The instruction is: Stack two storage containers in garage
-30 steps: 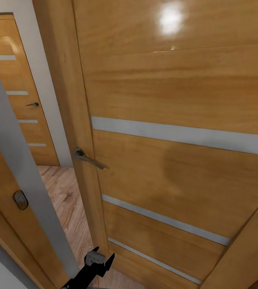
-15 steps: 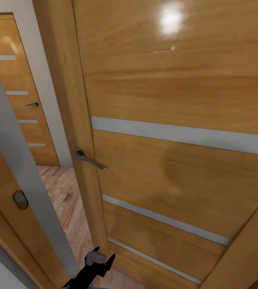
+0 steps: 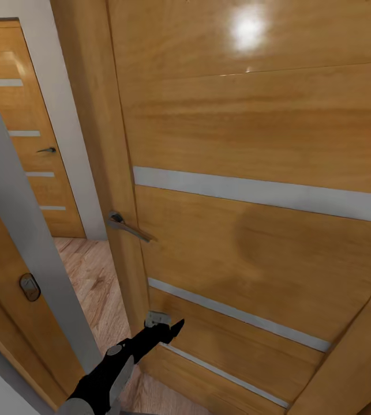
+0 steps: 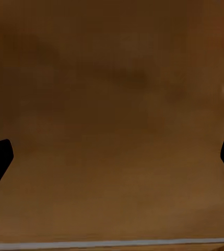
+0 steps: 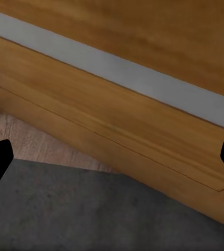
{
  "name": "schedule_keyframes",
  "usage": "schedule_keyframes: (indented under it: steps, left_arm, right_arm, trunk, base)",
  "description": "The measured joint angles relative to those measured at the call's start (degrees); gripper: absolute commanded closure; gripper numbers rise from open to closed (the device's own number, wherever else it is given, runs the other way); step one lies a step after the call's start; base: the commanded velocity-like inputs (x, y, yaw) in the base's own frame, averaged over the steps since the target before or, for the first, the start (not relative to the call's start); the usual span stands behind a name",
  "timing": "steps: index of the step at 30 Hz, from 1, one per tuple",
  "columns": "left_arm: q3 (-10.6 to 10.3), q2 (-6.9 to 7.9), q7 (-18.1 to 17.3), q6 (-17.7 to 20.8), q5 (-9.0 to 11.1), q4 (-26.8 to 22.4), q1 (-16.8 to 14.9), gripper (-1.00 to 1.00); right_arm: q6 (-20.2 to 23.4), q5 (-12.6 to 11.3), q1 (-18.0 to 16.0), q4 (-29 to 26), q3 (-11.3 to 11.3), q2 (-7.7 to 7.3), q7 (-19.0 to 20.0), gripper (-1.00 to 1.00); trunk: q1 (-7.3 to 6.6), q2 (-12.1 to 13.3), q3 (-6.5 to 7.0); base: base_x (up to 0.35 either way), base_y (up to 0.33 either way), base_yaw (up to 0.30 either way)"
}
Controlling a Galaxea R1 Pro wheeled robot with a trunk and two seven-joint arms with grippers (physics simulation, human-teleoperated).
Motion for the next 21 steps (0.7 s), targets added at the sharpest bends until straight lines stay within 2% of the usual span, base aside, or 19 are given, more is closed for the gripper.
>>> schedule_keyframes:
  steps: [3,5,8,13,14,21]
  left_arm:
    - [-0.10,-0.56,0.08,5.65,-0.12,-6.12,-0.01,-1.00]
    - [-0.13,-0.85,0.13,7.88,0.02,-10.85,-0.04,-1.00]
    - [-0.20,-1.11,0.19,11.21,-0.51,-14.39,-0.05,-1.00]
    - [-0.17,-1.24,0.07,13.06,-0.39,-16.17,-0.05,-1.00]
    - [-0.16,-1.26,0.05,13.39,0.09,-16.11,-0.06,-1.00]
    - [-0.23,-1.74,0.73,14.41,0.11,-15.16,-0.15,-1.00]
  right_arm:
    - [0.00,0.00,0.00,0.00,0.04,0.00,0.00,-1.00]
    - [0.00,0.00,0.00,0.00,0.05,0.00,0.00,-1.00]
    - [0.00,0.00,0.00,0.01,0.06,0.05,0.00,-1.00]
    - [0.05,0.00,0.00,0.00,0.07,0.08,0.00,-1.00]
    - [0.06,0.00,0.00,0.00,0.07,0.08,0.00,-1.00]
    - [0.07,0.00,0.00,0.01,0.07,0.09,0.00,-1.00]
  trunk:
    - [0.00,0.00,0.00]
    - [0.00,0.00,0.01]
    - [0.00,0.00,0.00]
    - [0.00,0.00,0.00]
    - [0.00,0.00,0.01]
    - [-0.02,-0.01,0.01]
  base:
    - [0.000,0.000,0.000]
    - [0.000,0.000,0.000]
    - [0.000,0.000,0.000]
    - [0.000,0.000,0.000]
    - [0.000,0.000,0.000]
    - [0.059,0.008,0.000]
